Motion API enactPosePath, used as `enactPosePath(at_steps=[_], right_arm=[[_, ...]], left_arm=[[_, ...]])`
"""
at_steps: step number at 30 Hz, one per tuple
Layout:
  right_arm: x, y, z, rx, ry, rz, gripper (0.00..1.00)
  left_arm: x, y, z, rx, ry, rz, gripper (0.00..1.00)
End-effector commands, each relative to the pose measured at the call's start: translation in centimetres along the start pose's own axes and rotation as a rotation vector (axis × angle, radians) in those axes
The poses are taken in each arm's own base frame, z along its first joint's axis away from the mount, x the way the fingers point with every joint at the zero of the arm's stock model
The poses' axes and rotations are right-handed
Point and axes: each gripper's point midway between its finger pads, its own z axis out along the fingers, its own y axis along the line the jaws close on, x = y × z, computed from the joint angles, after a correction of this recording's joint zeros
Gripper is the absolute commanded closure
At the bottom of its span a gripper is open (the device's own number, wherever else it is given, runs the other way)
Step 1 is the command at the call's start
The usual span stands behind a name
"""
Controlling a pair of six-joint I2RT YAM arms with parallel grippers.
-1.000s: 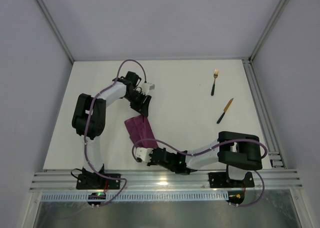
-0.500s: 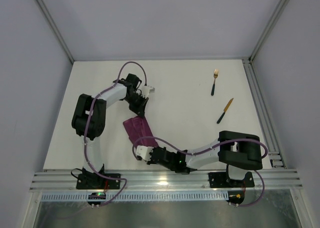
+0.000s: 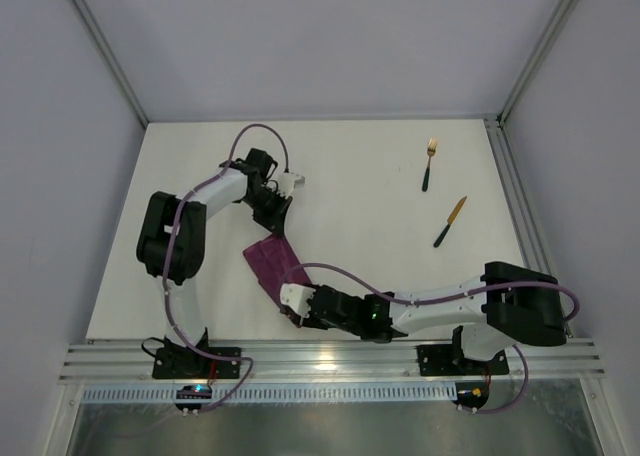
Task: Fold the napkin into a case and place the utensils inside
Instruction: Fold the 2/3-rectangle-folded napkin at the center of the board.
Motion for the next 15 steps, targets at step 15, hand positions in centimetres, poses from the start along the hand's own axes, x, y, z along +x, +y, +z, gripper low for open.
enactPosePath(at_steps=[15], right_arm=[[-10.3,-8.9,2.4,0.119,-0.281,0.531,0.47]], left_arm=[[0.2,-2.0,-2.8,0.055,-0.076,0.042,0.94]])
